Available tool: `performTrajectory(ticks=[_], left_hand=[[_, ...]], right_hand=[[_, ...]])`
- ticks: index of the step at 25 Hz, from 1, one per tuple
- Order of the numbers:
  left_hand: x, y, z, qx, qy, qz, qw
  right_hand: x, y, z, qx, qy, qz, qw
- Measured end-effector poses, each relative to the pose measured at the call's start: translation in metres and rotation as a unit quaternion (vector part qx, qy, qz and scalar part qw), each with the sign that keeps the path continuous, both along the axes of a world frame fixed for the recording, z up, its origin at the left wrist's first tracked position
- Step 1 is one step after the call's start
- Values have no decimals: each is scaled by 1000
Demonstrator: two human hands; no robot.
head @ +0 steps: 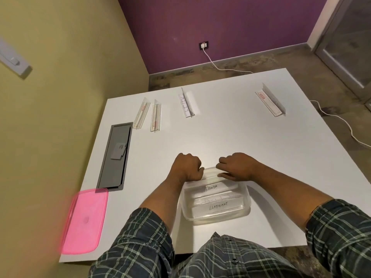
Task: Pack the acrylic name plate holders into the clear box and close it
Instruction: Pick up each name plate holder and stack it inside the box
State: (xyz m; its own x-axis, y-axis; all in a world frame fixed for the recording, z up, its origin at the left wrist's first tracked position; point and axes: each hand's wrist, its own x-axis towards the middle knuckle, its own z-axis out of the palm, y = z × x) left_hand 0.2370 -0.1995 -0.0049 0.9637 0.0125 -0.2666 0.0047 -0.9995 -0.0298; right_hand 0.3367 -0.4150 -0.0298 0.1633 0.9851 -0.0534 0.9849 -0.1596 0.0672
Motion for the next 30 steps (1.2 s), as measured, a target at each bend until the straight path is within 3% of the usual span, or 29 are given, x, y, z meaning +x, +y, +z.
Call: performTrajectory(ticks=[4, 7, 11, 16, 22, 26, 30], left_hand=[[40, -1, 13, -139, -23, 124, 982], [75, -8, 14, -193, -4, 138, 972], [125, -27, 3, -189, 19, 92, 978], [186, -62, -18, -166, 64, 41, 983], [253, -116, -34, -166, 96, -4, 981], [302, -151, -39, -247, 89, 44, 964], [347, -178, -46, -351, 86, 113, 925]], right_hand=[[33, -14, 12, 37, 27, -124, 991], [65, -35, 11, 6, 35, -233, 972], [111, -69, 5, -65, 50, -329, 941], [175, -112, 2, -89, 125, -461, 874], [250, -157, -4, -171, 96, -473, 859], [290, -167, -14, -121, 166, -505, 838], [307, -162, -34, -81, 236, -508, 824]])
